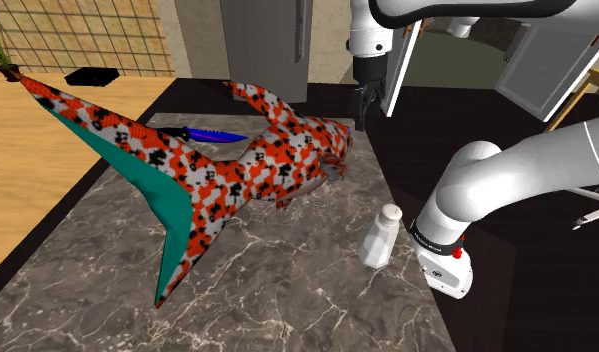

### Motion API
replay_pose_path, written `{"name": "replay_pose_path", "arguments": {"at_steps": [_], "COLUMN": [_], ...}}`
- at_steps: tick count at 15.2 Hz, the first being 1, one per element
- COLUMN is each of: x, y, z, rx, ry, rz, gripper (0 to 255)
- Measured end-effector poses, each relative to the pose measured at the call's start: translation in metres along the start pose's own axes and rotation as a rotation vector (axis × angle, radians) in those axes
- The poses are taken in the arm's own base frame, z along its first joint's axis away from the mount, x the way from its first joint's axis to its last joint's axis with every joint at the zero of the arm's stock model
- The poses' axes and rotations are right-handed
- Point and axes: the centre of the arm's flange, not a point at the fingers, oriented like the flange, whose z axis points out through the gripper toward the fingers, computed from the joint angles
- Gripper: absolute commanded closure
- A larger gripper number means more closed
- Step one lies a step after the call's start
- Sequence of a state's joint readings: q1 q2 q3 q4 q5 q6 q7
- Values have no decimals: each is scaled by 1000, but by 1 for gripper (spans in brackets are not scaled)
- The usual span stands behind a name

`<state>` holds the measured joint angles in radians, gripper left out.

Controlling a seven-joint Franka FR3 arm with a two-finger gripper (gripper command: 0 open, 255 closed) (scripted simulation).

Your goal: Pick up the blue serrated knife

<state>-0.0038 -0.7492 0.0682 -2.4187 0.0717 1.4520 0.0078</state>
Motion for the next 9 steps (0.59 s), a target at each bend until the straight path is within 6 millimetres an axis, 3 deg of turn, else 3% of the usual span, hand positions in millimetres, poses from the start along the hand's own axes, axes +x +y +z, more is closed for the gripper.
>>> {"name": "replay_pose_path", "arguments": {"at_steps": [2, 9], "x": [5, 71], "y": [-4, -43], "z": [-1, -13], "rx": [-1, -9], "ry": [3, 50], "rz": [-9, -126], "gripper": [0, 0]}}
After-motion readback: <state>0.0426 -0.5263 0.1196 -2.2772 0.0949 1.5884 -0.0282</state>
